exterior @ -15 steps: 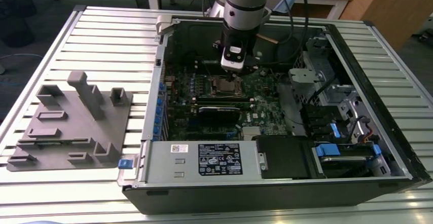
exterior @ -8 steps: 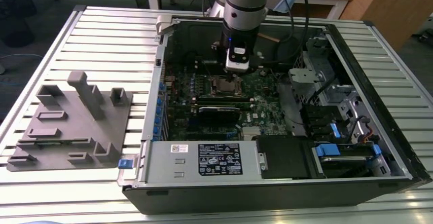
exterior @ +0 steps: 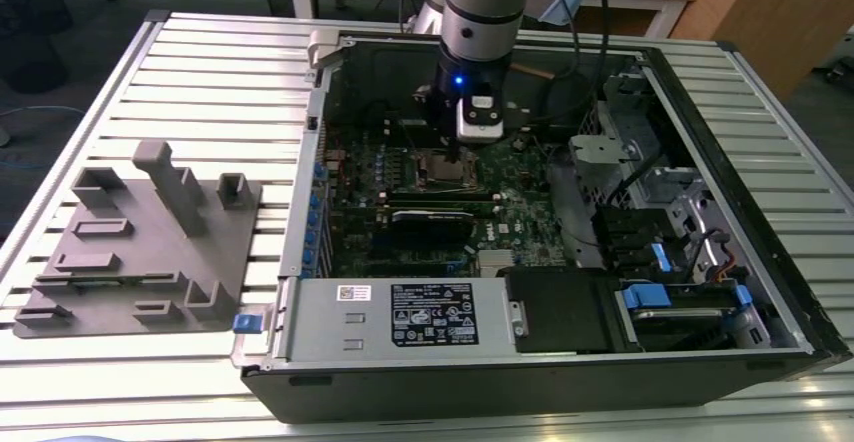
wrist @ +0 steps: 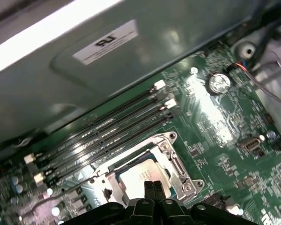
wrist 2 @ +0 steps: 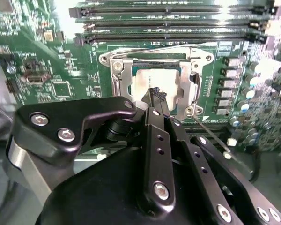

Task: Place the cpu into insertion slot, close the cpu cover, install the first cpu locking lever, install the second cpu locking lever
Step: 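Close the cpu cover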

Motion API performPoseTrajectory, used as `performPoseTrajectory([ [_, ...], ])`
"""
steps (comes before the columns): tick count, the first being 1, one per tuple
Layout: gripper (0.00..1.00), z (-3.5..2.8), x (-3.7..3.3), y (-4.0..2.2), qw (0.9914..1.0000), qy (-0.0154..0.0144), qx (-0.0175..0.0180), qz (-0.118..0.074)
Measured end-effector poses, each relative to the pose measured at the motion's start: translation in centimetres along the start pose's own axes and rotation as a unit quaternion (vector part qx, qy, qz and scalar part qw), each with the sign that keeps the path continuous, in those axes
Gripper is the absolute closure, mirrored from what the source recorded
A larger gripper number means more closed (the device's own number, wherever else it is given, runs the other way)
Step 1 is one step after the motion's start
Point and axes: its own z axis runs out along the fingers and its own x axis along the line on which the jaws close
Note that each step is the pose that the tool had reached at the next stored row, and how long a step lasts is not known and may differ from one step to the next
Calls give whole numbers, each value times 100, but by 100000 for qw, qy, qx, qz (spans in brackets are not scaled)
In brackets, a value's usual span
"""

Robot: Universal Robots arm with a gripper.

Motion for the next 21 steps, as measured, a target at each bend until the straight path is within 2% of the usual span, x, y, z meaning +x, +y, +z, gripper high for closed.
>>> performPoseTrajectory([
  [3,89,5,0,0,99962,113,38,-2771],
  [5,89,9,0,0,99895,186,67,-4571],
  [7,89,12,0,-1,99797,259,93,-6363],
  [10,89,18,0,-1,99584,369,134,-9100],
  [14,89,26,0,-1,99192,515,186,-12677],
  [15,89,28,0,-1,99075,551,202,-13560],
  [20,89,36,-1,-2,98380,726,277,-17912],
  [21,89,37,-1,-2,98311,719,273,-18285],
])
